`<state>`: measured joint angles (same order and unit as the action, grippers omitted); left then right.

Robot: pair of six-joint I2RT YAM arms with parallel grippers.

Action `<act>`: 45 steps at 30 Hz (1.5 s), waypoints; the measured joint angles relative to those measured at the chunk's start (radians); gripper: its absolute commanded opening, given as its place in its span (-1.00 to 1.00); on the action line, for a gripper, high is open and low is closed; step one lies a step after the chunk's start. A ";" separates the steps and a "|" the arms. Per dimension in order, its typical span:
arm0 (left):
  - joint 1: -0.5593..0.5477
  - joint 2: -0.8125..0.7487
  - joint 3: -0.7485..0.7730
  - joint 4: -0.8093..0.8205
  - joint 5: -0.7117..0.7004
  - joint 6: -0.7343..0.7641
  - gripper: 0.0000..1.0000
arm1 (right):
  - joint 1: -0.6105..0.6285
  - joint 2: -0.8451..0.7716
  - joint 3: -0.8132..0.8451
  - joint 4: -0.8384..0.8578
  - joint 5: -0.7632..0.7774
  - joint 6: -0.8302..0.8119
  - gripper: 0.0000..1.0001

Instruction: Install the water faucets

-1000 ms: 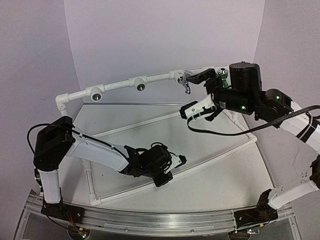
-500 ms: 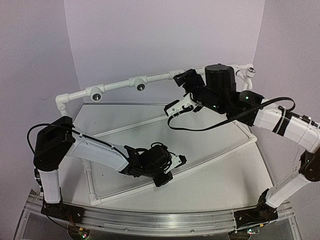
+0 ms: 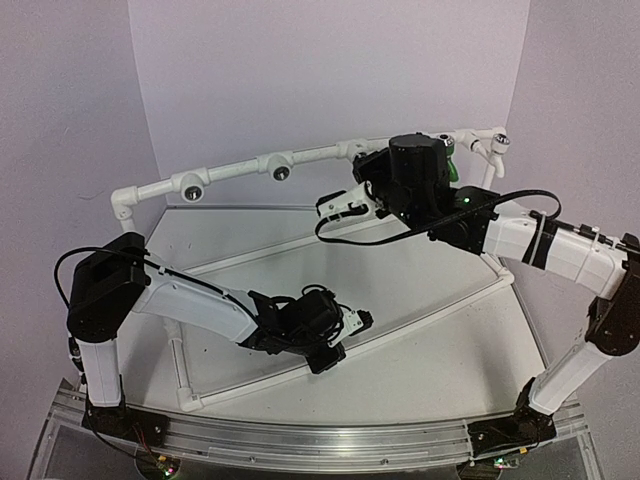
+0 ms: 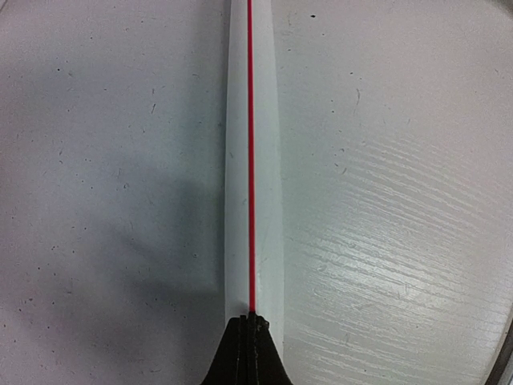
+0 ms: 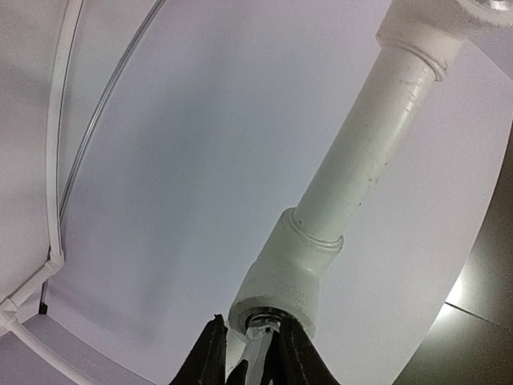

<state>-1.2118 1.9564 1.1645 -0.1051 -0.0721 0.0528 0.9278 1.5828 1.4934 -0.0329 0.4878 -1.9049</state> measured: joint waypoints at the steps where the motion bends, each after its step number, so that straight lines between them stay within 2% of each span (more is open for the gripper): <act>1: 0.000 0.000 0.000 0.000 0.000 0.000 -1.00 | 0.001 0.001 -0.006 0.016 0.005 0.024 -0.78; 5: 0.000 0.000 0.000 0.000 0.000 0.000 -0.99 | 0.005 0.002 -0.018 0.050 0.016 0.158 -0.94; 8: 0.000 0.000 0.000 0.000 0.000 0.000 -1.00 | 0.005 0.002 -0.021 0.067 0.017 0.286 -0.95; 12: 0.000 0.000 0.000 0.000 0.000 0.000 -1.00 | 0.004 0.002 -0.023 0.083 0.015 0.558 -0.97; 16: 0.000 0.000 0.000 0.000 0.000 0.000 -0.99 | 0.001 0.002 -0.016 0.085 0.013 0.982 -1.00; 21: 0.000 0.000 0.000 0.000 0.000 0.000 -1.00 | -0.025 -0.008 -0.015 0.085 -0.028 1.635 -1.00; 25: 0.000 0.000 0.000 0.000 0.000 0.000 -1.00 | -0.089 -0.054 -0.087 0.138 -0.184 2.210 -1.00; 28: 0.000 0.000 0.000 0.001 0.000 0.000 -1.00 | -0.130 -0.075 -0.143 0.212 -0.303 2.542 -0.73; 31: 0.000 0.000 0.000 0.000 0.000 0.000 -1.00 | -0.149 -0.077 -0.158 0.242 -0.357 2.709 -0.35; 34: 0.000 0.000 0.000 0.000 0.000 0.000 -1.00 | -0.159 -0.088 -0.170 0.252 -0.380 2.750 0.02; 36: 0.000 0.000 0.000 0.000 0.001 0.000 -1.00 | -0.164 -0.109 -0.178 0.248 -0.388 2.698 0.29; 39: 0.000 0.000 0.000 0.000 0.001 0.000 -1.00 | -0.168 -0.167 -0.189 0.211 -0.402 2.536 0.58; 41: 0.000 0.000 0.000 0.000 0.001 0.000 -1.00 | -0.171 -0.220 -0.188 0.155 -0.438 2.340 0.74; 45: 0.000 0.001 0.000 0.000 0.001 0.000 -1.00 | -0.173 -0.311 -0.160 0.012 -0.564 1.864 0.88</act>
<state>-1.2118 1.9572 1.1648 -0.1047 -0.0714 0.0531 0.7551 1.2714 1.3331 -0.0210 -0.0763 -0.0406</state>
